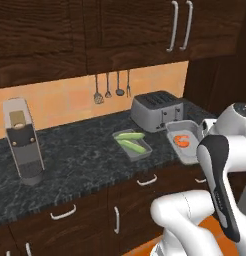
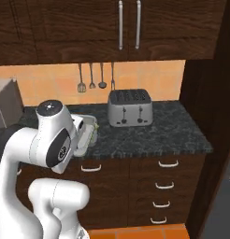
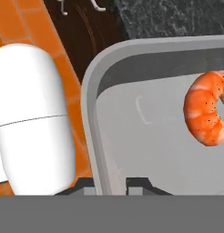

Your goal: Take the meat container that has the shrimp and place it on the second highest rack of the freezer. Then take the vegetable container that has the corns and place it on the highest rack of the freezer.

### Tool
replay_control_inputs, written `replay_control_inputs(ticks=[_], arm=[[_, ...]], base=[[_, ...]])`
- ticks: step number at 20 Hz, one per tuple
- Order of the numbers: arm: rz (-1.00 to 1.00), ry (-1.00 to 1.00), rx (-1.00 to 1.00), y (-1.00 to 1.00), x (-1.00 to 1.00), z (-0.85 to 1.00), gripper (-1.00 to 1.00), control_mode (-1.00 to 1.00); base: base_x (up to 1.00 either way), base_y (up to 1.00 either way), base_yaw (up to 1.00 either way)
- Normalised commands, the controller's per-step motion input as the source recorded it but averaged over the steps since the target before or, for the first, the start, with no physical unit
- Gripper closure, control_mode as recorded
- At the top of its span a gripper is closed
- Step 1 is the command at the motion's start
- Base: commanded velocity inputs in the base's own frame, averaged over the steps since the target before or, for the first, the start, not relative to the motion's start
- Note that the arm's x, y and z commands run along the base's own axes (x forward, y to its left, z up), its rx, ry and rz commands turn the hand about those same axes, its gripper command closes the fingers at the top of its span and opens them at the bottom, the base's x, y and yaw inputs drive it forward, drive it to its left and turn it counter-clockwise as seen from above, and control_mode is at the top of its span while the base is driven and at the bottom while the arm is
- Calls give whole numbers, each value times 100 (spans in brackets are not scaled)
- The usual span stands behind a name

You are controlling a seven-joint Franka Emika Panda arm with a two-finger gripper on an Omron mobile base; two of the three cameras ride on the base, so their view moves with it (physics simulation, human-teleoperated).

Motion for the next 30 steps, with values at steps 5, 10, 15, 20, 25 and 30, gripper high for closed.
replay_control_inputs(ticks=[5,10,15,20,25,30], arm=[[0,0,0,0,0,0,100,100],[0,0,0,0,0,0,100,100],[0,0,0,0,0,0,100,100],[0,0,0,0,0,0,100,100],[0,0,0,0,0,0,100,100],[0,0,0,0,0,0,100,100]], base=[[-18,-13,-77],[-26,-6,-76],[-27,-6,-81],[-8,-57,-73],[36,-94,-53],[98,-52,-16]])
